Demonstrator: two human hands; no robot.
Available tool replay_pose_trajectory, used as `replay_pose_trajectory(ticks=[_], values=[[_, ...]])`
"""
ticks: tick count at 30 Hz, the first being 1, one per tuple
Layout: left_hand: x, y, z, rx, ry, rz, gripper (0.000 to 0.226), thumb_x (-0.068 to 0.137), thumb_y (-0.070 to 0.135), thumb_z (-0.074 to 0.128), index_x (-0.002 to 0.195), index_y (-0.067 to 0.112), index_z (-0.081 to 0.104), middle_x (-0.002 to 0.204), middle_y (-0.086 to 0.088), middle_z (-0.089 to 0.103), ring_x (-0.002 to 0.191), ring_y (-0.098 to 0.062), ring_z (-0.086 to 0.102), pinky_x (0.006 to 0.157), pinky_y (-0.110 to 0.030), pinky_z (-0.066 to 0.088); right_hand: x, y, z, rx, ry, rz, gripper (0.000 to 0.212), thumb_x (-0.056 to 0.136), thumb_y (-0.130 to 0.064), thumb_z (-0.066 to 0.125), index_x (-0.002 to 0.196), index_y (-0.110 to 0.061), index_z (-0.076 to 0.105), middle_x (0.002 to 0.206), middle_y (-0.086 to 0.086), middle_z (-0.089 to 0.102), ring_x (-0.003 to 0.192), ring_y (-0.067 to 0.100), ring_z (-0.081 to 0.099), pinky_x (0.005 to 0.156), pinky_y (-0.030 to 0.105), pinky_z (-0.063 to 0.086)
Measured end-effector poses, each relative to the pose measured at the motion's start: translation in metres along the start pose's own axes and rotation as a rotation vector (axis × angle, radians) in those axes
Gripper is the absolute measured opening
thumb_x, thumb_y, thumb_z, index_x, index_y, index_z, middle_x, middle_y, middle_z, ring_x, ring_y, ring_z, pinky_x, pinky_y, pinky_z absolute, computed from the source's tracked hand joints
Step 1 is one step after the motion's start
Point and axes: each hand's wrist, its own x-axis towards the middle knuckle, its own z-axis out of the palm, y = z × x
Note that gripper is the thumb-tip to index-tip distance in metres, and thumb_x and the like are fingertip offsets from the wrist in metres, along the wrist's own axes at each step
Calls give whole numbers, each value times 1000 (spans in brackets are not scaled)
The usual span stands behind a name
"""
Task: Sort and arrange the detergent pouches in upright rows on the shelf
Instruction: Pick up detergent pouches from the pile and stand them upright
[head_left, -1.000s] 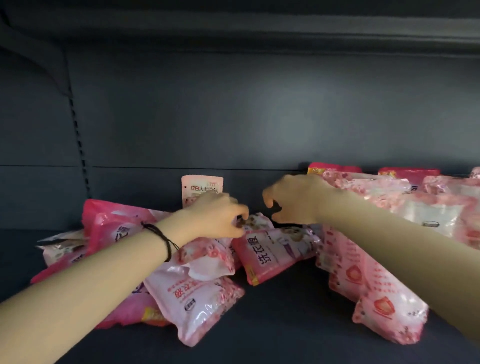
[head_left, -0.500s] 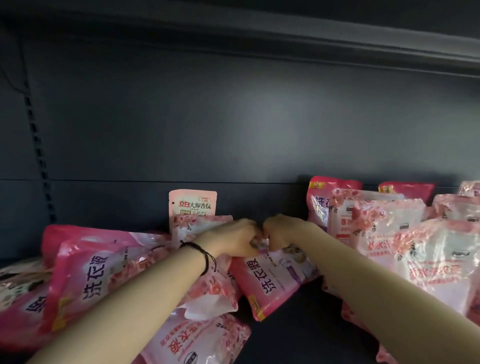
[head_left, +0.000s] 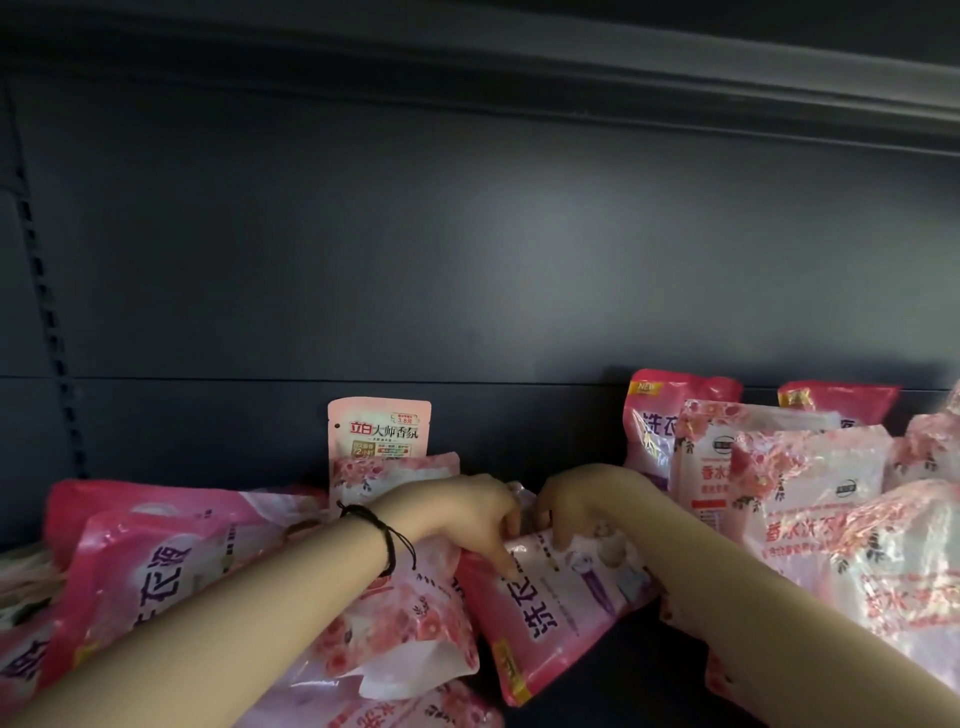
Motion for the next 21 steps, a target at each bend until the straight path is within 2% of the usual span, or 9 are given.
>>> replay_pose_trajectory(ticks=[2, 6, 9, 11, 15, 16, 18, 19, 21], values=[[-3, -1, 4, -9, 23, -5, 38, 84, 35, 69, 114, 12, 64, 114, -6, 60, 103, -20, 52, 83, -31, 47, -8, -4, -2, -1, 0, -31, 41, 88, -24, 64, 127, -9, 58, 124, 13, 61, 112, 29, 59, 98, 39, 48], [-10, 0, 5, -160, 101, 3, 24, 90, 21, 65, 109, 6, 68, 106, -12, 68, 82, -14, 54, 69, -24, 41, -26, -6, 0, 40, 88, -108, 32, 90, -19, 63, 120, -7, 62, 120, 11, 62, 105, 26, 59, 88, 33, 47], [-18, 1, -2, -259, 206, 2, 19, 89, 17, 65, 105, 7, 68, 98, -7, 69, 80, -11, 56, 68, -21, 41, -39, 0, 2, 120, 200, -128, 17, 90, -17, 59, 106, -11, 63, 99, 5, 63, 83, 16, 56, 69, 25, 44], [-24, 2, -11, -288, 310, 14, 16, 87, 21, 68, 101, 13, 69, 93, 3, 66, 83, -9, 60, 72, -22, 47, -48, 5, 5, 204, 270, -140, 9, 90, -18, 57, 99, -16, 59, 91, -1, 58, 80, 13, 55, 60, 21, 39], [-33, 14, -24, -267, 441, 70, 10, 82, 25, 73, 91, 20, 72, 89, 6, 72, 83, -6, 65, 77, -29, 53, -61, 12, 15, 440, 464, -186, 18, 87, -16, 58, 103, -22, 58, 95, -5, 59, 84, 12, 59, 64, 22, 48], [-34, 18, -26, -278, 452, 89, 9, 82, 24, 74, 90, 20, 73, 88, 6, 73, 82, -5, 65, 76, -29, 53, -63, 12, 19, 501, 501, -210, 16, 86, -20, 59, 102, -24, 61, 91, -6, 60, 78, 10, 60, 63, 22, 50], [-35, 27, -28, -303, 492, 126, 8, 82, 19, 74, 89, 18, 75, 87, 5, 74, 81, -2, 65, 76, -27, 52, -67, 11, 26, 616, 549, -267, 6, 85, -32, 63, 84, -26, 63, 72, -10, 56, 60, 2, 52, 53, 16, 43], [-35, 31, -29, -317, 533, 138, 7, 82, 18, 74, 88, 18, 75, 86, 5, 74, 80, 1, 65, 76, -24, 51, -68, 11, 29, 671, 574, -285, 13, 84, -33, 66, 74, -26, 62, 63, -11, 52, 52, -1, 47, 49, 14, 37], [-38, 38, -36, -351, 635, 139, 4, 80, 21, 76, 85, 21, 76, 80, 10, 70, 77, 4, 63, 72, -17, 50, -69, 13, 34, 781, 625, -274, 16, 83, -27, 69, 69, -21, 63, 56, -9, 48, 46, -1, 42, 46, 15, 33]])
